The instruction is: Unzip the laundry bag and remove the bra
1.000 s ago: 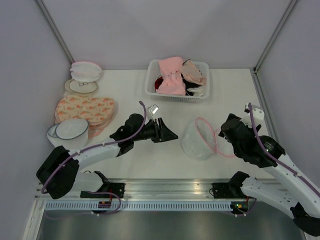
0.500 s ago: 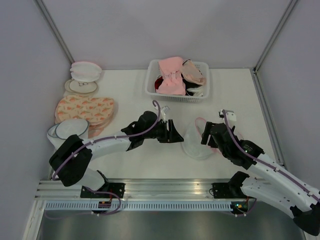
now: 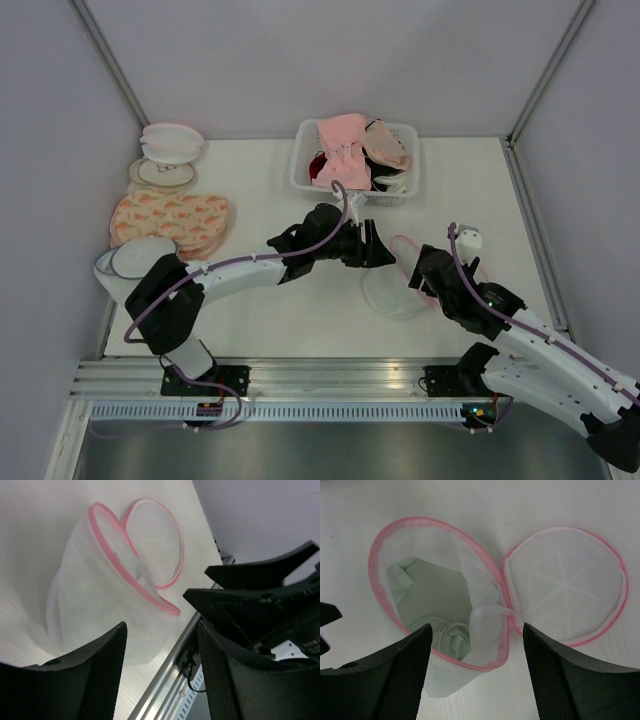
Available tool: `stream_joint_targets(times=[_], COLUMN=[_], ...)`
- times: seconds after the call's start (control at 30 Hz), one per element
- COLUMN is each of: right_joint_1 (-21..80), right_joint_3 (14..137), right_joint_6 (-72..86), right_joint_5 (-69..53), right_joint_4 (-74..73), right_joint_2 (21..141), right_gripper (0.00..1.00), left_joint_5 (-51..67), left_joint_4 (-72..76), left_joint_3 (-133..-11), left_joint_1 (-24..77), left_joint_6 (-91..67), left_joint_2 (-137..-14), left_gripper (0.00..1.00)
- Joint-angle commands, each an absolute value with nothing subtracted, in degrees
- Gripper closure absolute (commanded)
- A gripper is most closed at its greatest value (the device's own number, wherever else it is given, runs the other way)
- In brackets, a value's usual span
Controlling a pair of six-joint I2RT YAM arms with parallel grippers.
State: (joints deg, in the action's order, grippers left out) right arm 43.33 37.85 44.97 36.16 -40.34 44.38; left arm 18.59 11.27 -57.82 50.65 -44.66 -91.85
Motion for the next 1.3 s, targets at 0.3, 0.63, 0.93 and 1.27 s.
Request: stream_joint_targets(times=[0.3, 0.63, 0.93, 1.27], right_joint_1=[43.24, 43.24, 43.24, 43.24], right_joint_3=[38.15, 36.74, 37.44, 38.06], right_joint_6=[47.73, 47.11, 46.76, 47.02], right_joint_5=[39.12, 37.88, 38.14, 38.32], right_joint_4=[-43.16, -41.22, -41.48, -42.01], right_joint_2=[41.57, 42.28, 42.89, 42.36], right_gripper=[0.22, 0.22, 0.22, 0.22], left_joint_5=[12.66, 12.22, 12.22, 4.40], left_joint_4=[4.31, 6.41, 1.07, -13.87], left_joint_3=[-66.53, -62.67, -69.76, -83.49], left_joint_1=[51.77, 52.47, 52.56, 53.44], left_joint_6=[-40.96, -43.06, -44.65, -40.09], left_joint_2=[-104.59, -97.04, -99.92, -109.68], left_gripper=[0.36, 0.37, 0.34, 0.36])
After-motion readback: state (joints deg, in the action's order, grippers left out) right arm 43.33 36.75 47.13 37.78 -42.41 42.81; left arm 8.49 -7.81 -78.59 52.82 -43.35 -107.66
